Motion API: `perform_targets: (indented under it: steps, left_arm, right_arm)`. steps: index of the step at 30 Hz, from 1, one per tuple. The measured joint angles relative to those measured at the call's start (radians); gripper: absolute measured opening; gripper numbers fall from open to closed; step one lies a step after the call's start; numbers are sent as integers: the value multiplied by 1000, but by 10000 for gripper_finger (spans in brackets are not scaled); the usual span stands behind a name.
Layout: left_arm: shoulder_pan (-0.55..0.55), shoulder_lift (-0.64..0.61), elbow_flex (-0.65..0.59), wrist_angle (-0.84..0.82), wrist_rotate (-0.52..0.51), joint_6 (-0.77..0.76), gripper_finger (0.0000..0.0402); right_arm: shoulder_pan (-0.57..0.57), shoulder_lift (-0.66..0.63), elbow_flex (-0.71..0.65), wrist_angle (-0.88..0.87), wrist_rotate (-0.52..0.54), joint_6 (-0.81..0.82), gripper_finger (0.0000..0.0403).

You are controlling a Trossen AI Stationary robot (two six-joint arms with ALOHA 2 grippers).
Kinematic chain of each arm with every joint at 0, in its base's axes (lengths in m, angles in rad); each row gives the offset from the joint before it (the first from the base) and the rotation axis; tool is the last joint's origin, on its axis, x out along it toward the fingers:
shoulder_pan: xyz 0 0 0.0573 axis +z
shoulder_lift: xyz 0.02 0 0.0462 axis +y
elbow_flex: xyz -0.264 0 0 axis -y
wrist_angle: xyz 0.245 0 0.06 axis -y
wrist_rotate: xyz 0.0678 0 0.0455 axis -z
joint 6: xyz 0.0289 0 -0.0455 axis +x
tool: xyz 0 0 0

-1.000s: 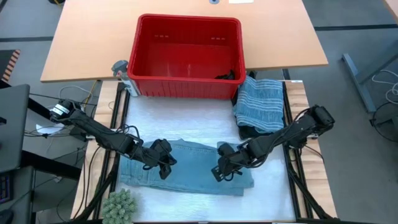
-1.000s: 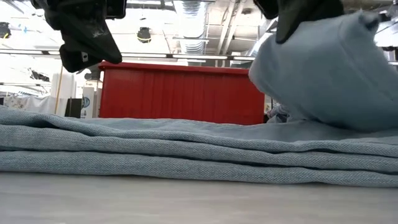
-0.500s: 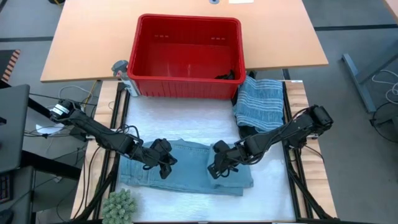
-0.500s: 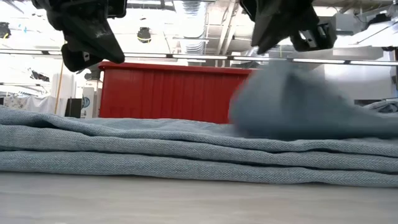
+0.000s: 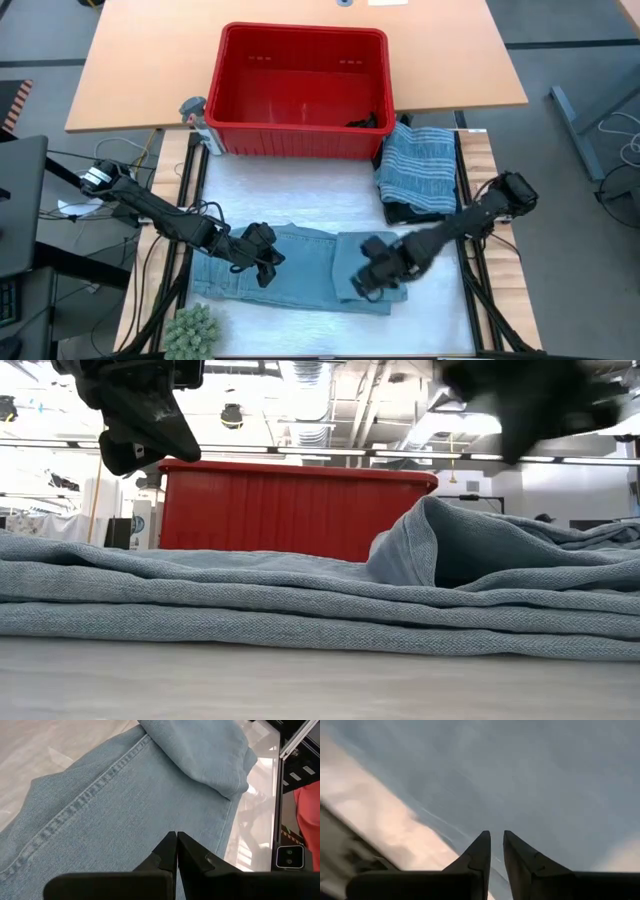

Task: Fold Laundry from Bin
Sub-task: Fold the light blue pants

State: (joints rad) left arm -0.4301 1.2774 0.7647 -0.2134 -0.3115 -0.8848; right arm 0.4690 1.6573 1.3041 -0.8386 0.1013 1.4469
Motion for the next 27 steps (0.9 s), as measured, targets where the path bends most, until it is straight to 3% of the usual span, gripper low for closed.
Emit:
perform_targets:
  steps: [5,9,14,20,27]
  left_arm:
    - [0,0,0,0,0,17,0]
    - [0,0,0,-1,1,23,0]
    - [0,0,0,2,16,18,0]
    - [0,0,0,3,17,17,0]
    - [0,0,0,3,28,9,0]
  right_arm:
    - [120,0,0,-219,-30,215,118]
    - [216,-1,0,-332,-93,394,196]
    - [310,-8,-38,-365,-99,611,295]
    - [338,-82,-222,-105,1,779,318]
    - [317,-109,-407,129,29,804,317]
